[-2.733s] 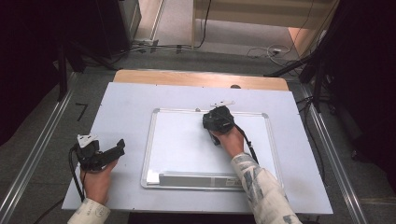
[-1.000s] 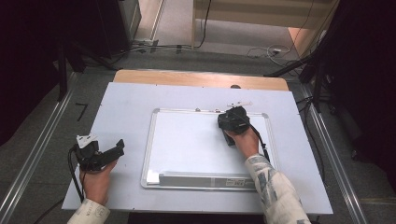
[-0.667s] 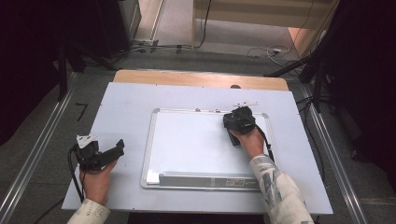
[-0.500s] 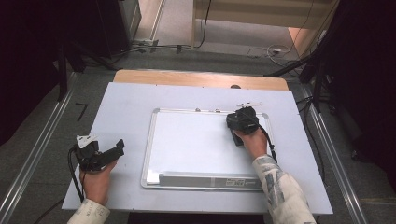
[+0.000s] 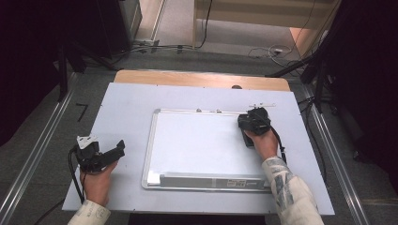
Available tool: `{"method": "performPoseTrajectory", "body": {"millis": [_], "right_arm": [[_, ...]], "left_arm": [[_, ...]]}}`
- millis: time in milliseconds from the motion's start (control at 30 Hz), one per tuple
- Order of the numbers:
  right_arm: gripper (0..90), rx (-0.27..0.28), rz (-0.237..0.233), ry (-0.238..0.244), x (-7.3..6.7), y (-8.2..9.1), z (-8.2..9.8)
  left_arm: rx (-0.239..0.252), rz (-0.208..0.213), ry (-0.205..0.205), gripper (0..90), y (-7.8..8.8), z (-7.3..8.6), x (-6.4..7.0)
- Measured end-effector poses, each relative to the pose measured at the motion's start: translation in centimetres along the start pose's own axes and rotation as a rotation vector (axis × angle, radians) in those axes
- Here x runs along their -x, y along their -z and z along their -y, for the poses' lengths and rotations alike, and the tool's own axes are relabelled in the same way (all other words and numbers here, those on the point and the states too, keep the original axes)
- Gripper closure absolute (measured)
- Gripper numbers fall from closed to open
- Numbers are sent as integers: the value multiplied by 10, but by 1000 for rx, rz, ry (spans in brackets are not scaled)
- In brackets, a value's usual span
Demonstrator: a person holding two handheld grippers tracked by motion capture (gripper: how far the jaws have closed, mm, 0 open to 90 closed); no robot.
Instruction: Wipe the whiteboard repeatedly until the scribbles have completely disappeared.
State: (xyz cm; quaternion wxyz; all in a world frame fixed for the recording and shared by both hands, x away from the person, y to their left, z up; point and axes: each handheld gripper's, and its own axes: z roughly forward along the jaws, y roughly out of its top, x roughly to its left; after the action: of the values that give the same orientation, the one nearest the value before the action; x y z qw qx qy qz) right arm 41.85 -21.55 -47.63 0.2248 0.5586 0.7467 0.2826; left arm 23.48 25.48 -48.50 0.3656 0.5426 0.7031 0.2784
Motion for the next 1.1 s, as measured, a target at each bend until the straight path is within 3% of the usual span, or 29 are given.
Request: {"method": "performPoseTrajectory", "body": {"millis": [500, 700, 1100], "right_arm": [[388, 0, 27, -15, 11, 6, 4], [387, 30, 7, -31, 13, 19, 2], [387, 34, -11, -55, 16, 30, 5]], "left_arm": [[1, 0, 1, 63, 0, 0, 0], [0, -3, -2, 63, 0, 0, 2], [-1, 1, -3, 63, -1, -1, 2]]}}
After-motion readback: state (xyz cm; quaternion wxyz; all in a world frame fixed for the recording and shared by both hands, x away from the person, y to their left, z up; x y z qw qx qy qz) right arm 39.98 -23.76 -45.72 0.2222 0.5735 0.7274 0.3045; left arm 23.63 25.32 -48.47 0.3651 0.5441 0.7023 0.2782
